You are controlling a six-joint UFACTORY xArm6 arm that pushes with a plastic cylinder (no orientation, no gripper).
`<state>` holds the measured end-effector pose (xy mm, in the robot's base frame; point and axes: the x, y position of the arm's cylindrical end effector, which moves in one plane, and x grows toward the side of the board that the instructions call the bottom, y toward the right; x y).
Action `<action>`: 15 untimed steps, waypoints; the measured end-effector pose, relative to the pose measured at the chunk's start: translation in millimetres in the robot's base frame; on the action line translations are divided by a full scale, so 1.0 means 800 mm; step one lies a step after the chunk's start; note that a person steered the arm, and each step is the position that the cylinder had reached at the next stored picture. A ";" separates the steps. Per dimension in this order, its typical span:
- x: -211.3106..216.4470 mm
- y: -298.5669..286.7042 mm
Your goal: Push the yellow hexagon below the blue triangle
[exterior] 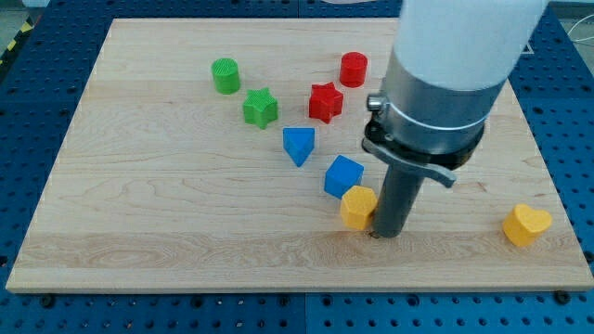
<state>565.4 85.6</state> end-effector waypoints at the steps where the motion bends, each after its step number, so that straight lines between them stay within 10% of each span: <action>1: 0.004 -0.018; 5: -0.008 0.056; 15: -0.012 -0.130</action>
<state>556.1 -18.6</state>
